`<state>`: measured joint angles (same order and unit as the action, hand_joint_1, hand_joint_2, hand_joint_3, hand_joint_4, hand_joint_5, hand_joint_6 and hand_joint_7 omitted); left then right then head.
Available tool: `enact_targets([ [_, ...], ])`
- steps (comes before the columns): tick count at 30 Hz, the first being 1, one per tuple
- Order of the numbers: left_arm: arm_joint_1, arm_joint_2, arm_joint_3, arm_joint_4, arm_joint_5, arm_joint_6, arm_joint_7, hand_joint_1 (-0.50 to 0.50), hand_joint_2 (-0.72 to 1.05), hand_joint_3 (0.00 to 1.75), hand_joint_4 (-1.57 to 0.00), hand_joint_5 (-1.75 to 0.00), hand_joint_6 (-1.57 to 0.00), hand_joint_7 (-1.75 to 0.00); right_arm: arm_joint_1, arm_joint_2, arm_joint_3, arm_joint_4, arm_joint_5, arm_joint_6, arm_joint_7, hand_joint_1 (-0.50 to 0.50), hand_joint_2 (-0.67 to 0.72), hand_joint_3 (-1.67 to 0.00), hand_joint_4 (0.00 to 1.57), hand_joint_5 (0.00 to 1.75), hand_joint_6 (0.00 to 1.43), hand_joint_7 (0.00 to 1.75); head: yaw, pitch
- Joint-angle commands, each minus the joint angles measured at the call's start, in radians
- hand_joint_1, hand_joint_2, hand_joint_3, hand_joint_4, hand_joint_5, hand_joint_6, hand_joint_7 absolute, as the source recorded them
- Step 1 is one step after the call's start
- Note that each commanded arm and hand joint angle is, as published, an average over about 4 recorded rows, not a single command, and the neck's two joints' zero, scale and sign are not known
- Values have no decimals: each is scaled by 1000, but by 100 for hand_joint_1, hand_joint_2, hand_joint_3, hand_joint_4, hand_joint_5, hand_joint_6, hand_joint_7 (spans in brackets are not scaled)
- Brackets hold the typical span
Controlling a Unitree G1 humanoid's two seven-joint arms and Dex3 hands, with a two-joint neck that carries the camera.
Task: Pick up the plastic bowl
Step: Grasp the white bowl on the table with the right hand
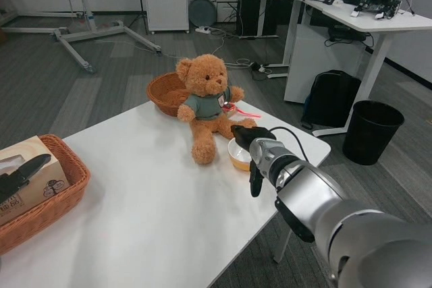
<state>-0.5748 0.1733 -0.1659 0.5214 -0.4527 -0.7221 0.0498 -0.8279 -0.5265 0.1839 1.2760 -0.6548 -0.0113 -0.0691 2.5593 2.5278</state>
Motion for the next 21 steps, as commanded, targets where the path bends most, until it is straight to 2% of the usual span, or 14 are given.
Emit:
enact_targets([
  [1,9,3,3,8,-6,-3,-4,-50,43,0,0,0,0,0,29,16,24,8,12,-4,3,-29,8,-2,0,0,0,0,3,-3],
  [7,9,3,3,9,-7,-3,-5,-50,43,0,0,0,0,0,44,24,30,14,14,-4,3,-29,4,-2,0,0,0,0,7,-12],
  [11,10,3,3,9,-8,-3,-5,-50,43,0,0,0,0,0,52,28,39,14,13,-4,3,-33,0,0,0,0,0,0,10,-17],
  [14,11,3,3,9,-9,-3,-4,-50,43,0,0,0,0,0,59,29,39,13,13,-4,4,-33,-3,-6,0,7,0,0,12,-22],
  [17,13,3,3,9,-9,-3,-5,-50,43,0,0,0,0,0,66,30,40,12,13,-4,3,-35,-7,-8,0,22,0,5,13,-24],
  [21,15,4,3,9,-9,-3,-5,-50,43,0,0,0,0,0,76,32,40,8,14,-4,3,-42,-16,-8,4,63,0,24,14,-29],
])
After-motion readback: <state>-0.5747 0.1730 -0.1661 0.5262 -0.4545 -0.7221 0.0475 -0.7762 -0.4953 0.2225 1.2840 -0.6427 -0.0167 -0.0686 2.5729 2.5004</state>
